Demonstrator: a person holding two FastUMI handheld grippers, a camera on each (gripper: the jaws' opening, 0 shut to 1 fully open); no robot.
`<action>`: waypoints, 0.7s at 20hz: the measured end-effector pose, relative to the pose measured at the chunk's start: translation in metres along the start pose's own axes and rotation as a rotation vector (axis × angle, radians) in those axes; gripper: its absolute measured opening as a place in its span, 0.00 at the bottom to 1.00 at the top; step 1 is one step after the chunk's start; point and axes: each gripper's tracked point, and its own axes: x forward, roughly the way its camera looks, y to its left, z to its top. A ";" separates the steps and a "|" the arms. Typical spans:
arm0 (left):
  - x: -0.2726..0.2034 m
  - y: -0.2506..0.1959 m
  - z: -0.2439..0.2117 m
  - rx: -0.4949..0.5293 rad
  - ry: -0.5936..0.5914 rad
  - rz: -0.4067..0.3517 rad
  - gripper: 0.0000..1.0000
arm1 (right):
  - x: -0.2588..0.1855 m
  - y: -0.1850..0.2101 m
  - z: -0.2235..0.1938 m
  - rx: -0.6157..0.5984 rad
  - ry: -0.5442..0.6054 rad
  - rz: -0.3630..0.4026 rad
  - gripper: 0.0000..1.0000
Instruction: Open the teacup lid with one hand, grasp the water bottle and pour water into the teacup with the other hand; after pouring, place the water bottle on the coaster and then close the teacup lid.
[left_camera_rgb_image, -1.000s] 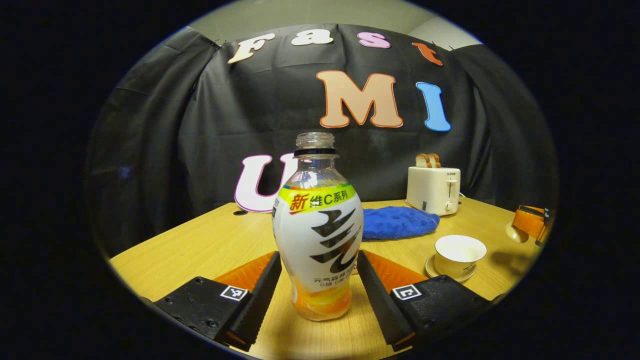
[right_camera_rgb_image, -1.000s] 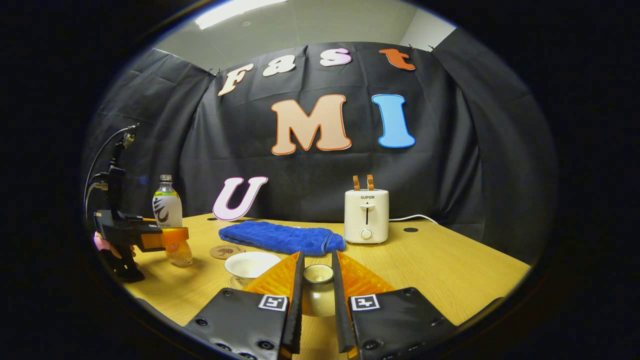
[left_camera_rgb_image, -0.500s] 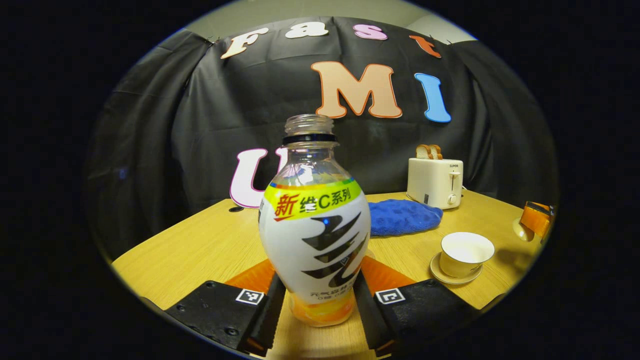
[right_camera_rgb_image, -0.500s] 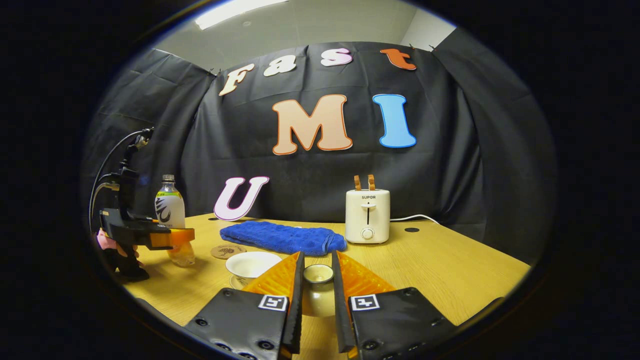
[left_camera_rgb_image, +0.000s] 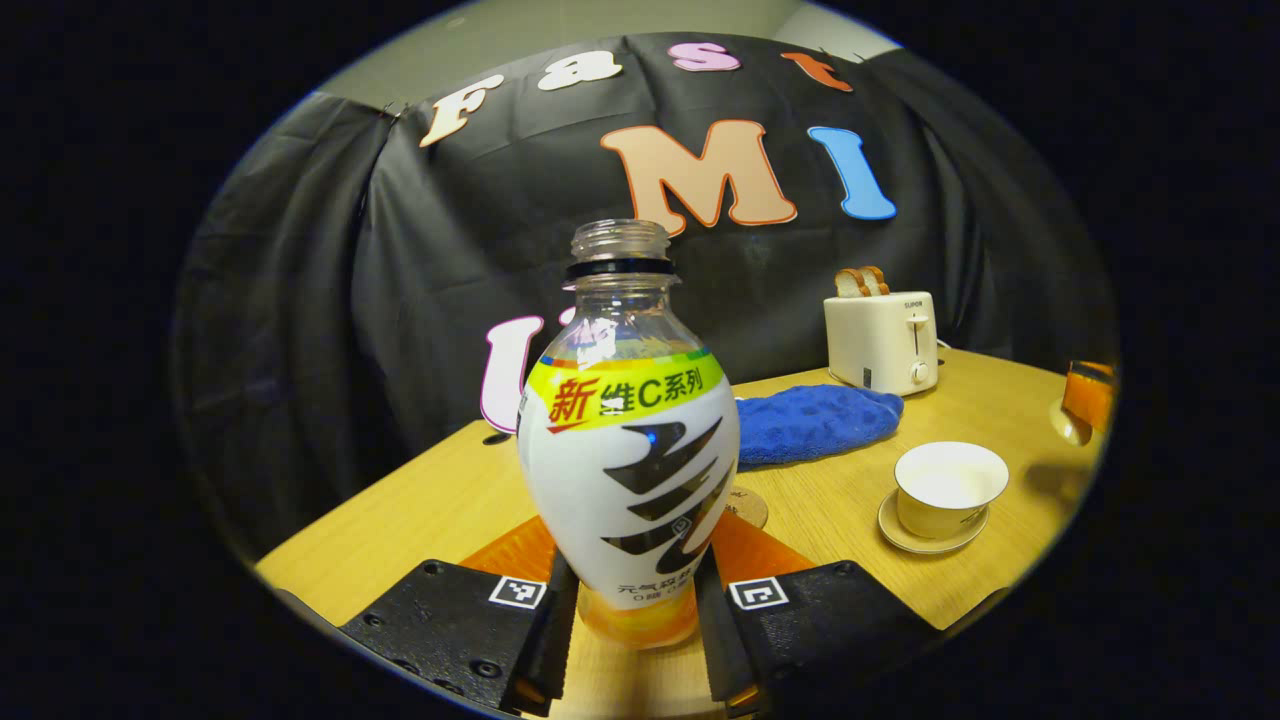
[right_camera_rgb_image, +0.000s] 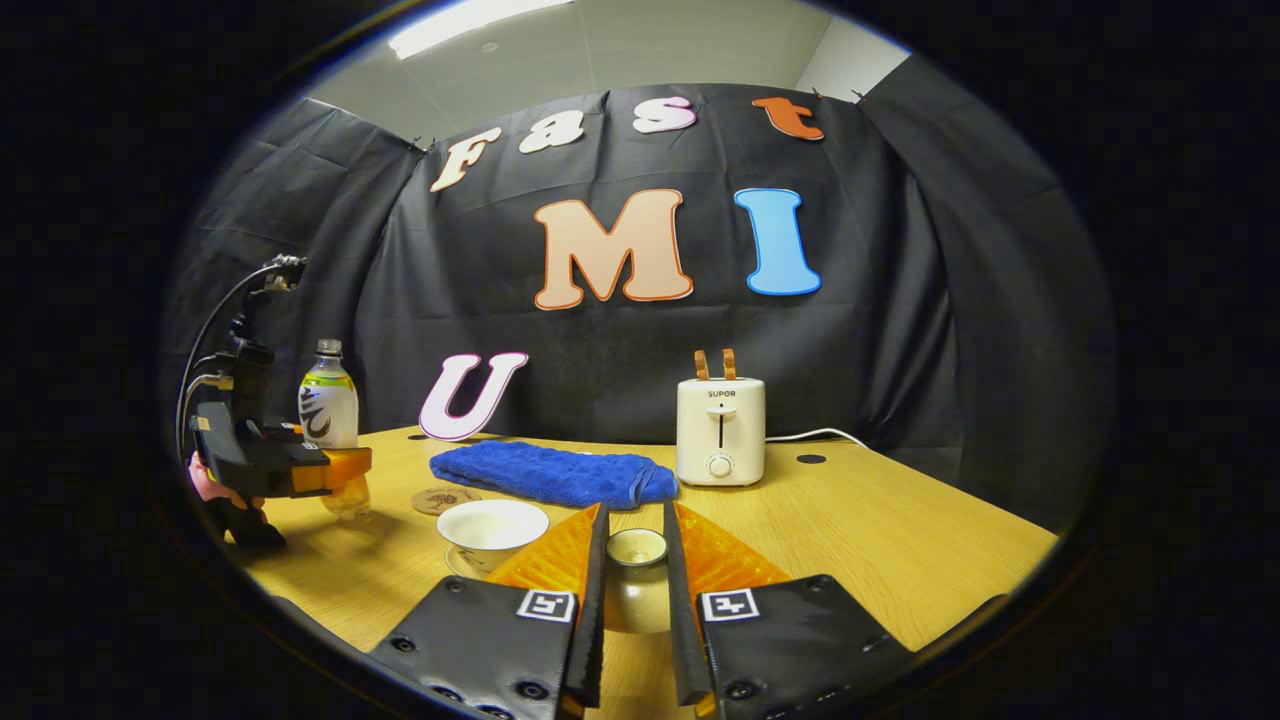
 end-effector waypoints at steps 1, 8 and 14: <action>-0.002 0.003 0.006 0.074 -0.013 0.025 0.52 | 0.000 -0.002 0.000 0.000 0.000 -0.003 0.31; 0.010 0.008 0.018 0.652 -0.027 0.123 0.51 | -0.001 -0.016 0.000 -0.001 -0.001 -0.029 0.30; 0.015 -0.002 0.021 0.987 -0.022 0.114 0.50 | -0.001 -0.023 0.000 -0.001 0.001 -0.036 0.33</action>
